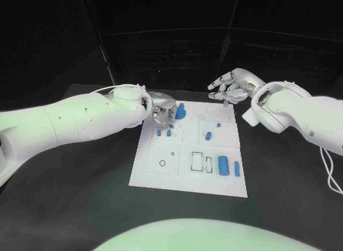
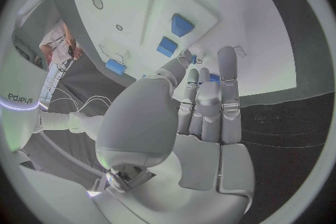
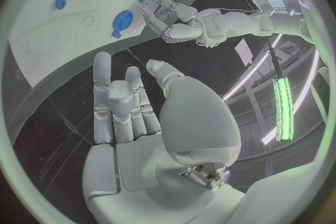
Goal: Assemble the parts on the task board
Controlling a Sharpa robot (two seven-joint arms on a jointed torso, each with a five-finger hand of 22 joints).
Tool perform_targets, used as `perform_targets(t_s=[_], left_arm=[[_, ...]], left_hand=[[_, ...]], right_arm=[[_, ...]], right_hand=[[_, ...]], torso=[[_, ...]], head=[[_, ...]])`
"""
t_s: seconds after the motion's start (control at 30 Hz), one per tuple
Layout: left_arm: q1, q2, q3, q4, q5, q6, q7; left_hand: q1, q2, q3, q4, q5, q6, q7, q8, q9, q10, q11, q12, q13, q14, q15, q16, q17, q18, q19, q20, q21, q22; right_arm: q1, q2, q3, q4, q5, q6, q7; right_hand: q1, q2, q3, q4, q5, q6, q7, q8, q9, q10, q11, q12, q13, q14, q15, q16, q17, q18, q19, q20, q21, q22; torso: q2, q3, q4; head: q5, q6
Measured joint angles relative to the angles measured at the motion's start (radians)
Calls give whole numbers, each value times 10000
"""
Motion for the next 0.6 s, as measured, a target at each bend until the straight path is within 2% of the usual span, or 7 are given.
perform_targets(t_s=[0.6], left_arm=[[-4, 441, -26, -425, -77, 122, 40]], left_hand=[[35, 177, 240, -11, -1, 225, 13, -156, -40, 216, 2, -177, -248, -73, 72, 59, -50, 0, -35, 34, 40, 128]], right_arm=[[0, 58, 0, -8, 0, 0, 2]], right_hand=[[0, 0, 0, 0, 0, 0, 0, 0, 0, 0, 0, 0, 1, 0, 0, 1, 0, 0, 0, 0, 0, 1]], torso=[[2, 2, 0]], head=[[-43, -23]])
